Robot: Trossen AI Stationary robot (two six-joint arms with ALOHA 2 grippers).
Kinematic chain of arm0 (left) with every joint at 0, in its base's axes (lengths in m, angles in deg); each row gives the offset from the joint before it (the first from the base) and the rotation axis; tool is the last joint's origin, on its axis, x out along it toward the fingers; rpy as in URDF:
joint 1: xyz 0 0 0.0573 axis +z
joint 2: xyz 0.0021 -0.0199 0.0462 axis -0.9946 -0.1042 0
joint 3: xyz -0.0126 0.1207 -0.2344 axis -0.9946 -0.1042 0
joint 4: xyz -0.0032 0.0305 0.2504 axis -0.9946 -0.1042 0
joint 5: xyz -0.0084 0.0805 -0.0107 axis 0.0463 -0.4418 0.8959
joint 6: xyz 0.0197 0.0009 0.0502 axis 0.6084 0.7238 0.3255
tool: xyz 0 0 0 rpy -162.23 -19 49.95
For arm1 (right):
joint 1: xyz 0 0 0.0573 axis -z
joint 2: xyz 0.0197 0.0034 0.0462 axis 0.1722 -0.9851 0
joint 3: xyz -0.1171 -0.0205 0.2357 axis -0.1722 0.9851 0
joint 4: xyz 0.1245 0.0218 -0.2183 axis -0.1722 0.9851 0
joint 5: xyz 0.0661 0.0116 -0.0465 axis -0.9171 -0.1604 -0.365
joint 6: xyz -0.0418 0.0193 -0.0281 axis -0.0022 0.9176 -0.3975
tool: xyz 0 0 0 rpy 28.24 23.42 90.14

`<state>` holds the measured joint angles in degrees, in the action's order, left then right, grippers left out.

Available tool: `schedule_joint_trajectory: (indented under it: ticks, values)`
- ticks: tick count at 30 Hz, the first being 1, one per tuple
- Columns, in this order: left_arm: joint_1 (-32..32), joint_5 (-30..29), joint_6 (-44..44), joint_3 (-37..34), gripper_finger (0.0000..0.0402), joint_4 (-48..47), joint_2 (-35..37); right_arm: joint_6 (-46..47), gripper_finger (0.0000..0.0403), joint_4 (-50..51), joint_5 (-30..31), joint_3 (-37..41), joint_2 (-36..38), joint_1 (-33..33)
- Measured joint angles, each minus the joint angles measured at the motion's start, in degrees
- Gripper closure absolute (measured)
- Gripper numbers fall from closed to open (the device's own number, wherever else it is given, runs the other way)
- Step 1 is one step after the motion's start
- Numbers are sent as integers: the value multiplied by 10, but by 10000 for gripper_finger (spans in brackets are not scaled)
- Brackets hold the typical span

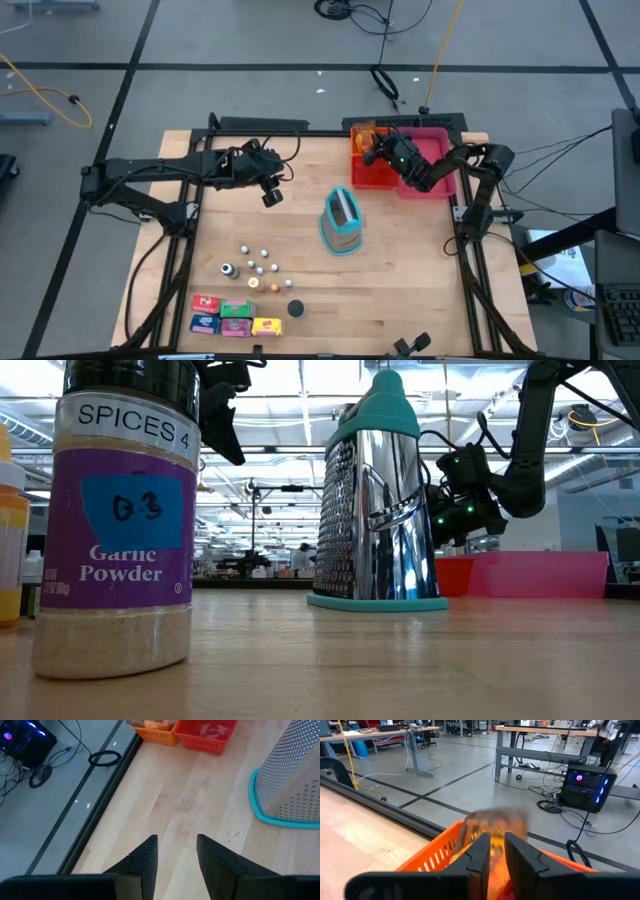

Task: Pick & Place Kitchen Items
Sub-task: Put the orange seasoning pack into the orange bin, then put the small purple food coloring bottle into the red bin

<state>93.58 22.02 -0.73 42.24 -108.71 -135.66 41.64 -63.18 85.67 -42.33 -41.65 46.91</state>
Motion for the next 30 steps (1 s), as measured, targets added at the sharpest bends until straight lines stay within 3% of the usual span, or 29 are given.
schedule_joint_trajectory:
  ticks: [11, 15, 21, 30]
  values:
    - [0, 0, -1, 0, 265, -5, 0, -34, 302, 4, 0, 0, 38, -25]
    - [0, 14, -11, 0, 265, -16, 0, -59, 296, 44, -1, 1, 100, -47]
    - [-6, 103, -17, 0, 266, -54, 0, -74, 299, 136, -2, 14, 208, -89]
    - [-72, 144, -22, 0, 266, -135, 0, -75, 300, 193, -2, 49, 340, -163]
